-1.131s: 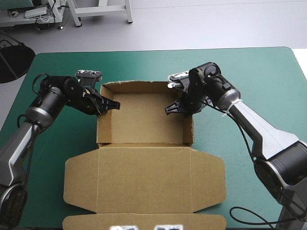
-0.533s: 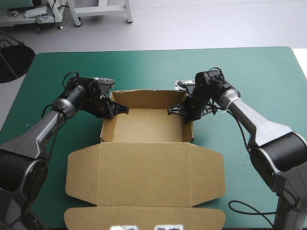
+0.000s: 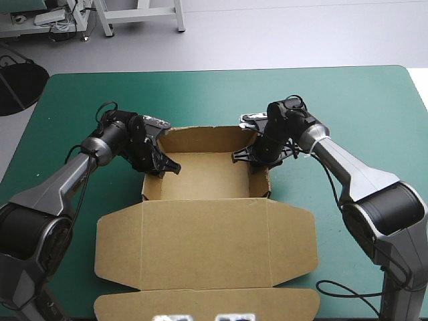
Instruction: Fold the box
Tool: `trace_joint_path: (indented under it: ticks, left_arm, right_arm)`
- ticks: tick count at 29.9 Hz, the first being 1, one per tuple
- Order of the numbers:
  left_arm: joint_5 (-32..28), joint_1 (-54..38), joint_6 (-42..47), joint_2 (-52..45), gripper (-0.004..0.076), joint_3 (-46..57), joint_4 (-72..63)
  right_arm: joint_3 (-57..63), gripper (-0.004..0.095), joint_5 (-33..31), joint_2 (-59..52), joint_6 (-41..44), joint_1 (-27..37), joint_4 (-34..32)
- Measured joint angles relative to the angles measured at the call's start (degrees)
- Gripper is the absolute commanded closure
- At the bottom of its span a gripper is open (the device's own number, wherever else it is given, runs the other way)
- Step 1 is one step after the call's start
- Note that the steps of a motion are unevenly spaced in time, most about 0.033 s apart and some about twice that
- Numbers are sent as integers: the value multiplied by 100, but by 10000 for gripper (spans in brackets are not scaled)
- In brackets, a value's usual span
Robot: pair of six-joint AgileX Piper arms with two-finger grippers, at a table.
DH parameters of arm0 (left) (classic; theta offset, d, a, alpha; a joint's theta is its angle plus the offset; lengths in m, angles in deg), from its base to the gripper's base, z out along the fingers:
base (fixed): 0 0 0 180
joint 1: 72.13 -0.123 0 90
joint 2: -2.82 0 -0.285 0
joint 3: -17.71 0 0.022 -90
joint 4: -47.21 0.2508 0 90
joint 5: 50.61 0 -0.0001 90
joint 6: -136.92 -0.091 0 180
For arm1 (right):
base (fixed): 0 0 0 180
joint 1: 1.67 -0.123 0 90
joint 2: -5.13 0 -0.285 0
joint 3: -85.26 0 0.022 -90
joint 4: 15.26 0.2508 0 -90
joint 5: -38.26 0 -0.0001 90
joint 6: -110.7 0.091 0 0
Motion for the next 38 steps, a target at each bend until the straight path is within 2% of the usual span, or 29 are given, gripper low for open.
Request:
trace_joint_path:
  ticks: [2, 7, 11, 19, 25, 29, 31, 33, 35, 38]
  left_arm:
    - [41, 14, -109, 3, 227, -6, -22]
    - [63, 22, -139, 17, 227, -161, -113]
    - [166, 46, -87, 65, 227, -560, -203]
    - [848, 58, 138, 64, 227, -1567, 237]
    - [994, 58, 689, 64, 227, -2363, 872]
    - [1007, 58, 1053, -51, 239, -2602, 823]
    - [1028, 58, 1116, -207, 274, -2635, 736]
    - [1044, 58, 1131, -419, 348, -2635, 697]
    - [1070, 58, 1131, -730, 460, -2635, 689]
    - [1083, 58, 1131, -1281, 679, -2640, 695]
  right_arm:
    - [-135, 510, -72, 9, 31, -13, -172]
    - [-603, 505, -412, 10, 54, -13, -552]
    - [-982, 505, -528, 10, 49, -13, -581]
    - [-1724, 505, -571, 10, 49, -13, -596]
    - [-2066, 505, -588, -138, -38, -13, -714]
    - [-2108, 505, -598, -372, -45, -13, -796]
    - [-2108, 505, -614, -496, -46, -13, -856]
    - [-2108, 505, -613, -587, -52, -13, -903]
    - [-2108, 505, -621, -639, 55, -13, -941]
    - [-2110, 505, -626, -645, 158, -13, -961]
